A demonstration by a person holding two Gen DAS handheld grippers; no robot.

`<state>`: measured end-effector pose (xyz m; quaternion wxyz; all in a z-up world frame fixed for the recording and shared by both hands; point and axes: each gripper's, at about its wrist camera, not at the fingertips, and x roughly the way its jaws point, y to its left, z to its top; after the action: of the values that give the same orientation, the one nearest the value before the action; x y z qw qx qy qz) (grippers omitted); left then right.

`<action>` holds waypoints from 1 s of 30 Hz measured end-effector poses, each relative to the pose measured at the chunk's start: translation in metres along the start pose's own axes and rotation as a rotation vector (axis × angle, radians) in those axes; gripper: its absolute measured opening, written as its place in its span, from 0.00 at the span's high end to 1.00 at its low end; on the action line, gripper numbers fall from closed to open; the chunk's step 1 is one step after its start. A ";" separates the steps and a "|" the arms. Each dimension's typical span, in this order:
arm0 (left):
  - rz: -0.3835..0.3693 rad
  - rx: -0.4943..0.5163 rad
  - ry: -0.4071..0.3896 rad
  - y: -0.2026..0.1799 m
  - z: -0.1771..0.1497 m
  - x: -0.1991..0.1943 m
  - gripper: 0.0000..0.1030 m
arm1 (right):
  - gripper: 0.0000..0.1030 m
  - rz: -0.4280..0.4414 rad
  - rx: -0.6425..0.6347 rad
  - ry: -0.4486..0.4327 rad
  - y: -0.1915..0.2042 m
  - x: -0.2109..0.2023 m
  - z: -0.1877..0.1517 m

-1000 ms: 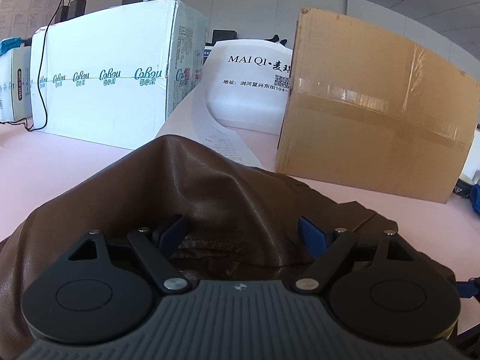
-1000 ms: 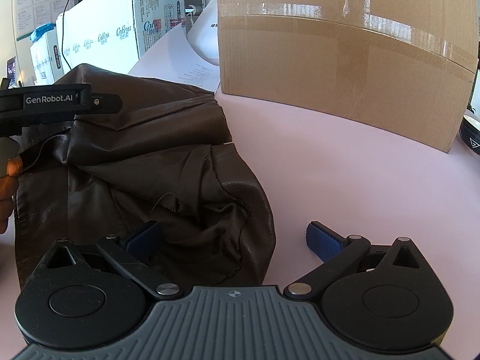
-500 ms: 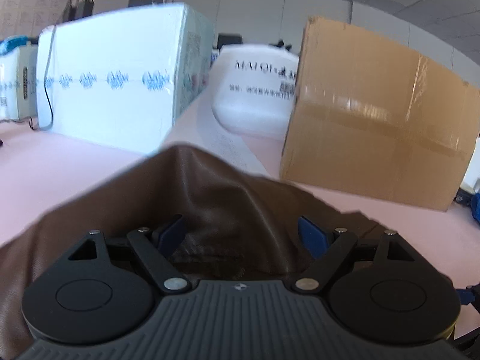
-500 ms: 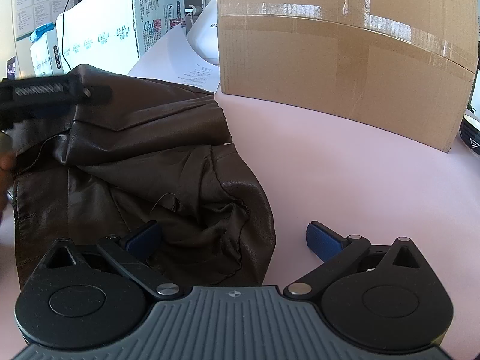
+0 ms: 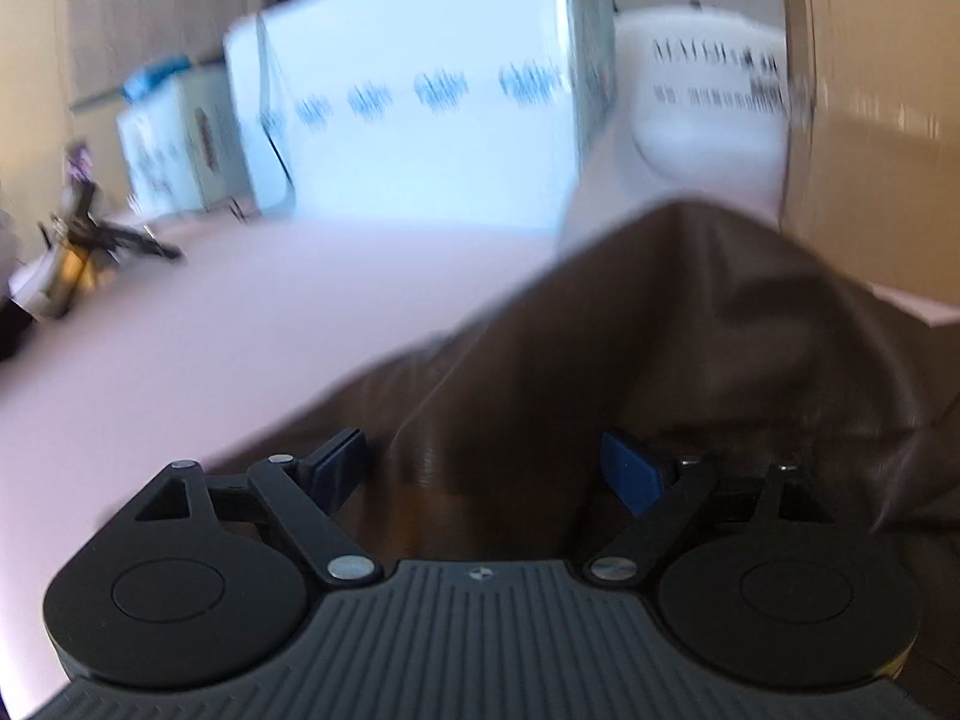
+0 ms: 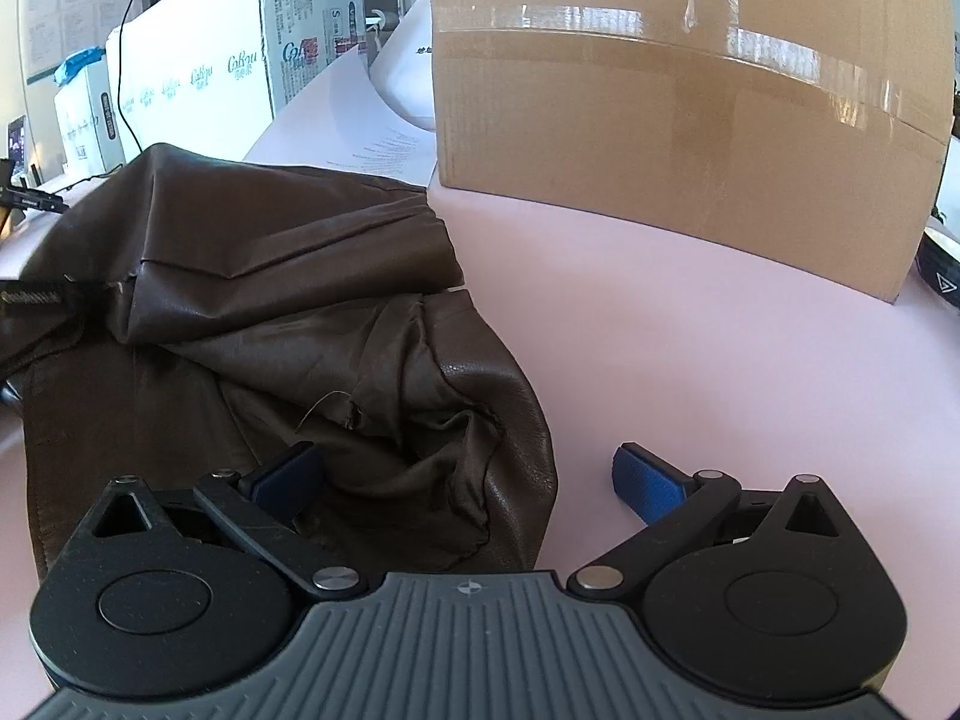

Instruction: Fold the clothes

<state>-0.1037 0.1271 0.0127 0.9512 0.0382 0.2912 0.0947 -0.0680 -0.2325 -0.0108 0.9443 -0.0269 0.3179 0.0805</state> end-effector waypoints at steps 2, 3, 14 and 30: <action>0.014 0.072 -0.021 -0.012 -0.002 0.001 0.20 | 0.00 0.005 0.006 -0.004 -0.002 -0.002 0.000; 0.014 0.099 -0.032 -0.017 -0.003 0.000 0.23 | 0.00 0.003 0.011 -0.011 -0.002 -0.005 0.000; -0.086 0.037 -0.069 -0.008 -0.004 -0.008 0.85 | 0.00 0.114 -0.218 -0.165 0.042 -0.052 -0.008; -0.112 0.039 -0.065 -0.011 -0.005 -0.009 0.83 | 0.98 -0.036 -0.249 -0.152 0.047 -0.027 -0.007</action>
<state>-0.1120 0.1146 0.0122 0.9630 0.0434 0.2638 0.0341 -0.1010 -0.1905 -0.0002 0.9564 -0.1432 0.2324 0.1041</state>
